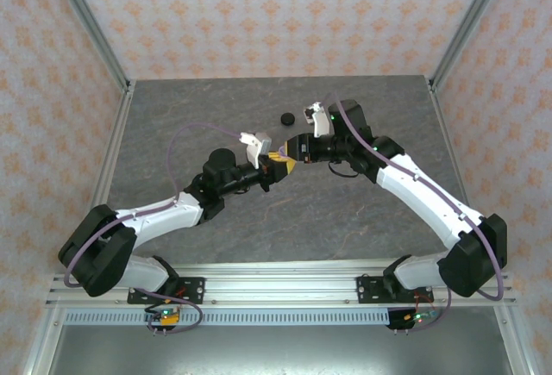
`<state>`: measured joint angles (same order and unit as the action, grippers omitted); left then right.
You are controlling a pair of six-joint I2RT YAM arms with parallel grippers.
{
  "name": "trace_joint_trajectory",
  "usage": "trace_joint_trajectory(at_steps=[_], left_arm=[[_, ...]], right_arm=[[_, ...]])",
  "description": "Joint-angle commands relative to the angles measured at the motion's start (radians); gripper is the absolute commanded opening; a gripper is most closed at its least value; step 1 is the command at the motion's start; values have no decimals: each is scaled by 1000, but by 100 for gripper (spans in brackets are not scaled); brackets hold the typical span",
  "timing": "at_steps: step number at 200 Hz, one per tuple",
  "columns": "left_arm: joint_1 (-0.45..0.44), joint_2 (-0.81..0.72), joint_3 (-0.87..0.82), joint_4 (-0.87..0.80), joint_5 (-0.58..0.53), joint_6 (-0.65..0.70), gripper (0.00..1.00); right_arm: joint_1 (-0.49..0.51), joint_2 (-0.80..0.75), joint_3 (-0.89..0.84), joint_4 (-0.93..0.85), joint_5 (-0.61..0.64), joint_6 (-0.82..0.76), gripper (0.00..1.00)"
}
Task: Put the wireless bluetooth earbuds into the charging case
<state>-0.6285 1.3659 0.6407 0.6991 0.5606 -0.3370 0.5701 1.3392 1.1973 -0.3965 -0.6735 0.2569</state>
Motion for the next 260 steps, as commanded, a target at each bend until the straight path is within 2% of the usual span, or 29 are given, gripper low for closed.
trace_joint_trajectory(at_steps=[1,39,81,121,260], left_arm=[[-2,-34,42,23,-16,37,8],[-5,-34,49,9,-5,53,8],[-20,-54,50,-48,-4,156,7],[-23,-67,45,-44,-1,193,7],[-25,-73,49,-61,-7,211,7]], right_arm=[[11,-18,34,-44,-20,-25,31],[14,-17,36,-54,-10,-30,31],[15,-26,45,-71,-8,-38,34],[17,-36,56,-97,1,-53,35],[28,-32,89,-135,-24,-71,35]])
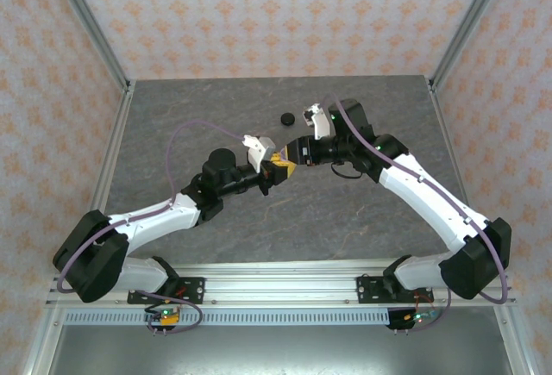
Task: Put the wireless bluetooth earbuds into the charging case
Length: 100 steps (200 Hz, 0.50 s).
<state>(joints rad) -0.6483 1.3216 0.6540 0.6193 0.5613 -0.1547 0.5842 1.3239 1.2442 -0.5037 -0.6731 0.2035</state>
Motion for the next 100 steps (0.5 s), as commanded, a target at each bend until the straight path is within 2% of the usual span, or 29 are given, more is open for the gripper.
trace_joint_trajectory(at_steps=[1,51,100], left_arm=[[-5,-29,36,18,-8,29,7],[-5,-33,42,8,9,32,7],[-5,-28,51,-16,5,36,7]], right_arm=[[14,-16,43,-28,-25,-18,35],[38,19,76,-76,-52,-50,35],[40,11,79,-78,16,-47,36]])
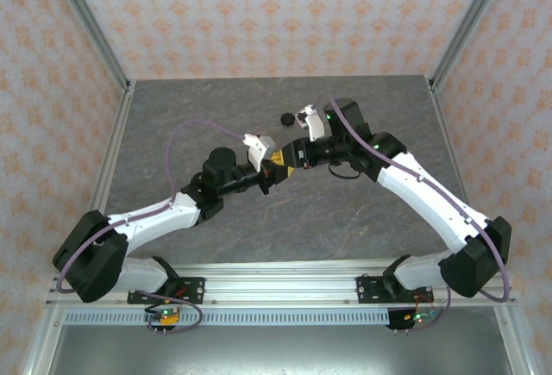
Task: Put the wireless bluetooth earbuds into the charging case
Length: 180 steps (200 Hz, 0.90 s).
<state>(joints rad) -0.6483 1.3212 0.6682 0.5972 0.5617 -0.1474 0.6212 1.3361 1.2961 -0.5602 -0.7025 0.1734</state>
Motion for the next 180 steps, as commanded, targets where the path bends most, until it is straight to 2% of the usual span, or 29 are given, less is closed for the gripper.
trace_joint_trajectory(at_steps=[1,34,58,68,102,150,180], left_arm=[[-5,-28,37,5,3,28,7],[-5,-27,42,-27,-2,45,7],[-12,-39,36,-50,16,100,7],[-16,-47,38,-72,20,127,7],[-28,-56,86,-204,51,219,7],[-42,-65,140,-327,66,320,7],[-48,-65,145,-332,55,336,7]], right_arm=[[3,-1,27,-21,48,-16,36],[3,-44,6,25,158,16,36],[2,-53,18,7,311,61,36],[-4,-43,35,-15,340,74,35],[-21,0,78,-39,286,98,30],[-30,78,144,-124,244,112,7],[-31,108,158,-147,204,112,2]])
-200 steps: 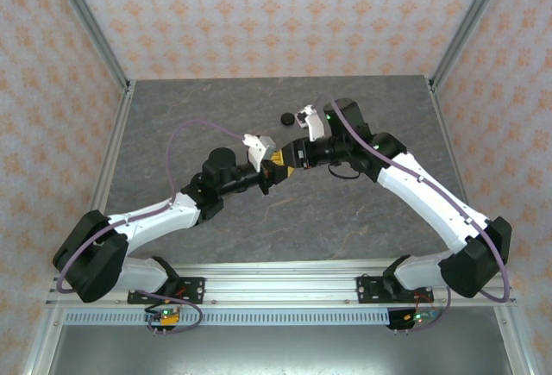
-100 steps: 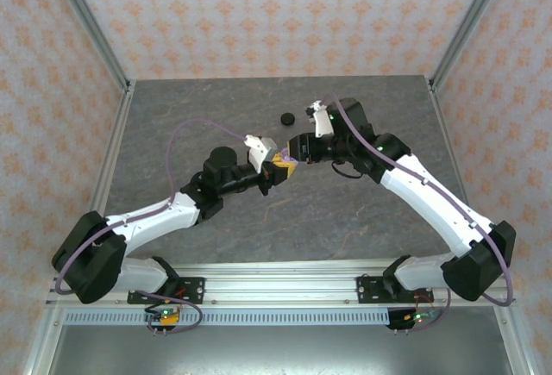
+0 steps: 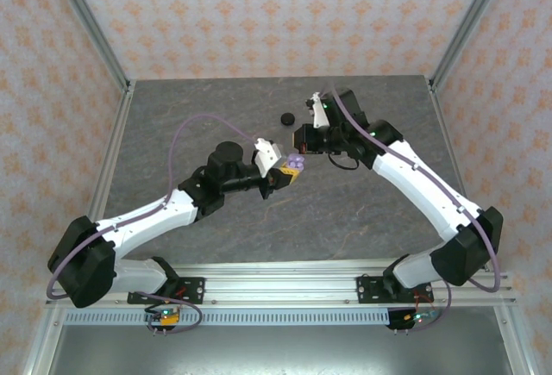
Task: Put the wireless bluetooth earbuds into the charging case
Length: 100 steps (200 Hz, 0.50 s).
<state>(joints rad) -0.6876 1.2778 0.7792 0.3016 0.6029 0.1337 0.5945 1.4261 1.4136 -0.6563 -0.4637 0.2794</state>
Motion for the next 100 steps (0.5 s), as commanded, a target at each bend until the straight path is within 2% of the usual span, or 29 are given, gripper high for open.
trace_joint_trajectory(at_steps=[1,100], left_arm=[[-9,-21,35,-37,13,55,7],[-9,6,55,-45,-66,32,7]], right_arm=[[-4,19,41,-51,-36,5,2],[-5,69,50,-108,-143,-27,2]])
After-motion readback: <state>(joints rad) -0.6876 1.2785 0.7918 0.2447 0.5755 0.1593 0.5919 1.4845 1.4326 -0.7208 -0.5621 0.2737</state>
